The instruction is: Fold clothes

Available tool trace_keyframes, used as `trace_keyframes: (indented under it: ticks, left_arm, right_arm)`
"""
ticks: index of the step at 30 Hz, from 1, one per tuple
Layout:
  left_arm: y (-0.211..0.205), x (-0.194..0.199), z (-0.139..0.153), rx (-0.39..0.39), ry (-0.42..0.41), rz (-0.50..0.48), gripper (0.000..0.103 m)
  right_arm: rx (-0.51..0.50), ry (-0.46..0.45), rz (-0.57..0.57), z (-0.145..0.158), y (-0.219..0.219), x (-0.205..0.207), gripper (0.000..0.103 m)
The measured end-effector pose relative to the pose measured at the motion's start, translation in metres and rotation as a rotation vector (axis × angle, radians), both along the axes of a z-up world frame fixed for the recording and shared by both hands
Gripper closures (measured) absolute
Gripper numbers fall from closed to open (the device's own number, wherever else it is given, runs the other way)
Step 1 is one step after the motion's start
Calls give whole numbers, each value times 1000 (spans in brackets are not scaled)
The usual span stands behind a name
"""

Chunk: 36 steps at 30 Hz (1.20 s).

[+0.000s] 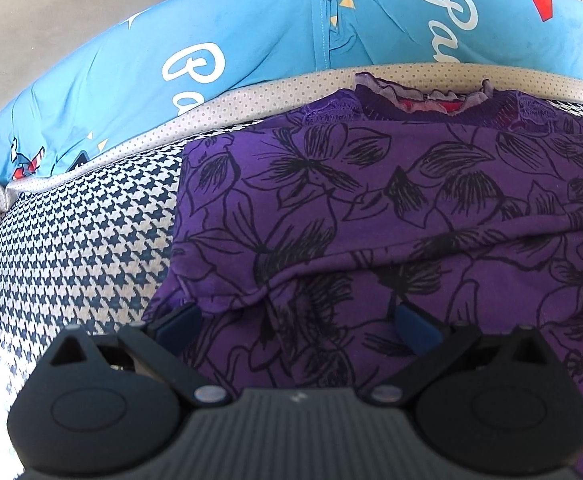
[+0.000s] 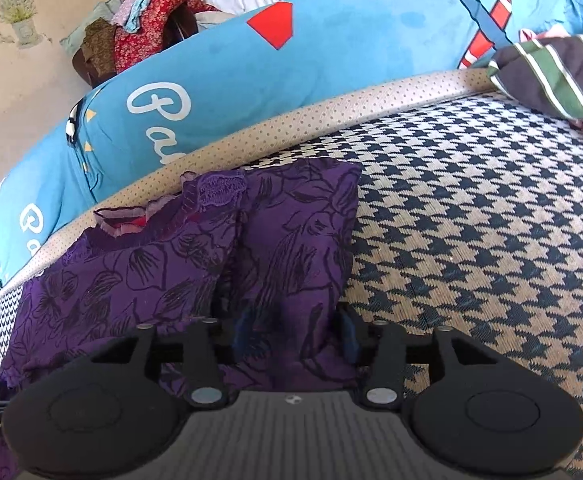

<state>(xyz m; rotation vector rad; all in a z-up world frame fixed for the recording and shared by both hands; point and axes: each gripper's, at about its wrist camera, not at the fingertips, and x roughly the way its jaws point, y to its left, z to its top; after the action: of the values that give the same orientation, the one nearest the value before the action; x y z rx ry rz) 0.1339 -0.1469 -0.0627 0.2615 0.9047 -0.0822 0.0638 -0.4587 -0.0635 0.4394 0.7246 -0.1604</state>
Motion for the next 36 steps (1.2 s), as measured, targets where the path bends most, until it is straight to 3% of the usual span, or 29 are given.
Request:
trace_keyframes:
  ticks: [6, 9, 15, 24, 30, 32, 34, 35, 36]
  left_arm:
    - [1, 1, 1, -27, 18, -3, 0]
    - [1, 1, 2, -35, 21, -6, 0]
    - [1, 1, 1, -37, 29, -11, 0]
    - [-1, 0, -2, -23, 35, -14, 0]
    - [0, 2, -7, -20, 53, -9, 0]
    - [1, 2, -8, -29, 60, -4, 0]
    - [2, 2, -8, -30, 62, -3, 0]
    - [2, 2, -8, -28, 61, -4, 0]
    - [2, 2, -8, -27, 61, -5, 0]
  right_arm:
    - [59, -4, -16, -5, -2, 1, 28]
    - [45, -4, -1, -5, 2, 3, 25]
    - [89, -34, 25, -8, 2, 5, 36]
    - [281, -74, -8, -10, -15, 1, 36]
    - [125, -72, 16, -14, 4, 4, 36]
    - [42, -67, 35, -13, 14, 5, 42]
    - [-2, -70, 35, -13, 18, 4, 60]
    - [9, -67, 24, -14, 16, 4, 77]
    - [24, -62, 14, -15, 13, 5, 80]
